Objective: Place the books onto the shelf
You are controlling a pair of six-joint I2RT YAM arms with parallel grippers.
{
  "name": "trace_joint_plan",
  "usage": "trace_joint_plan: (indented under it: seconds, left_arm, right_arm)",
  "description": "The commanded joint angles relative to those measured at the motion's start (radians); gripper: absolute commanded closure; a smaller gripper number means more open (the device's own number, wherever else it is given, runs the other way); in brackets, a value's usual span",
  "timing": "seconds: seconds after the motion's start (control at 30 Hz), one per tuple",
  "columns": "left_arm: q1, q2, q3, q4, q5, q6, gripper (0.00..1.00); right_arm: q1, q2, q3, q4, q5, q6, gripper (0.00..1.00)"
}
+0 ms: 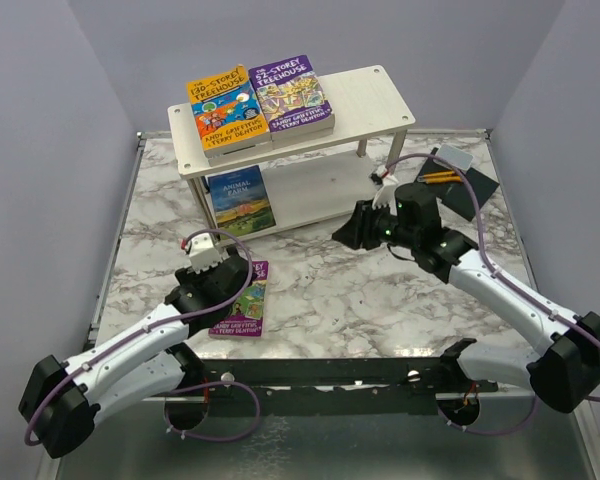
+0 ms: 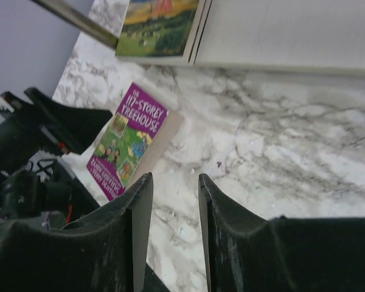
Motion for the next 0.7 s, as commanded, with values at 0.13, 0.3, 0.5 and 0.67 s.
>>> trace_joint_plan:
  seconds: [0.13,0.3,0.5,0.67]
  left_arm:
    - [0.013,0.136,-0.079,0.105,-0.045,-0.073,0.01]
    - [0.019,0.222,-0.1,0.186,0.025,-0.058,0.01]
    - [0.025,0.247,-0.17,0.341,0.168,-0.005,0.02]
    - [0.026,0.258,-0.225,0.443,0.296,0.011,0.05]
  right_arm:
    - [0.101,0.023,-0.124,0.147,-0.094,0.064,0.6]
    - [0.12,0.044,-0.149,0.18,-0.113,0.071,0.6]
    - [0.13,0.061,-0.159,0.182,-0.115,0.068,0.6]
    - [0.132,0.062,-0.182,0.173,-0.114,0.074,0.6]
